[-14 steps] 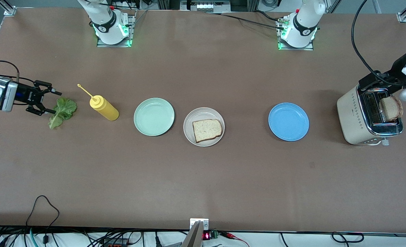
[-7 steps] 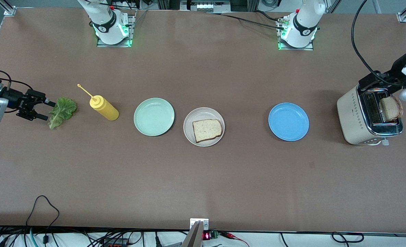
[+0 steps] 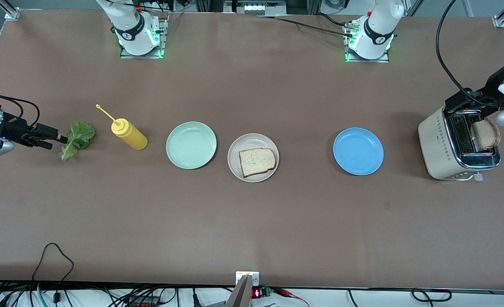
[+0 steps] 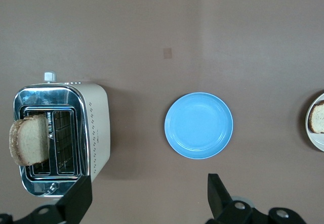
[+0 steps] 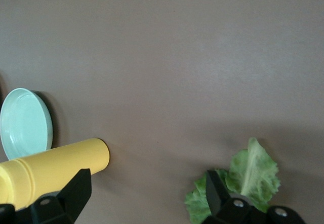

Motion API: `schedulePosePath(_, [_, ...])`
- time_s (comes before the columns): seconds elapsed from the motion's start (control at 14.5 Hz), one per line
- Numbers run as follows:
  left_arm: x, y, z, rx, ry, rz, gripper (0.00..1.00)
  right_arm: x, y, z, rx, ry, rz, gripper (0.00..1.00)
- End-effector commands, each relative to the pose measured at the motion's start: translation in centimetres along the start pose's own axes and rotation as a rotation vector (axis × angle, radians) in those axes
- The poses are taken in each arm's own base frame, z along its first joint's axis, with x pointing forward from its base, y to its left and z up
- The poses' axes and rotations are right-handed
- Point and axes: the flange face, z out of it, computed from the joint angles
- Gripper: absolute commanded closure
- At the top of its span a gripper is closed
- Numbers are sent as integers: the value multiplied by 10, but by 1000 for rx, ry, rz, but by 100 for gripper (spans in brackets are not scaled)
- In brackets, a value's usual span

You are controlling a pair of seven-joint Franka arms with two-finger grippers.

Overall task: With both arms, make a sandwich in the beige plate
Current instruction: 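Grasp the green lettuce leaf with the right gripper and lift it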

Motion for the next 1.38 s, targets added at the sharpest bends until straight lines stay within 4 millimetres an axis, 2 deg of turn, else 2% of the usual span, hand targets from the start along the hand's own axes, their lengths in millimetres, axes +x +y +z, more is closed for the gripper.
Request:
schedulePosePath(0.0, [-2, -2, 0, 6, -4, 8, 0, 3, -10, 3, -117, -50, 146, 0])
schedulePosePath(0.14, [-8, -2, 3, 8, -39, 8, 0, 12, -21, 18, -232, -62, 230, 0])
schedulePosePath(0.28, [-9, -13, 2, 8, -47, -11, 0, 11, -27, 35, -297, -88, 290, 0])
schedulePosePath(0.62, [-5, -4, -6, 6, 2, 6, 0, 8, -1, 67, -373, -79, 292, 0])
schedulePosePath(1.18, [-6, 0, -5, 6, 9, 14, 0, 2, 25, 89, -403, -68, 261, 0])
schedulePosePath(1.31, [-5, 1, -6, 6, 15, 15, 0, 1, 40, 94, -413, -34, 261, 0])
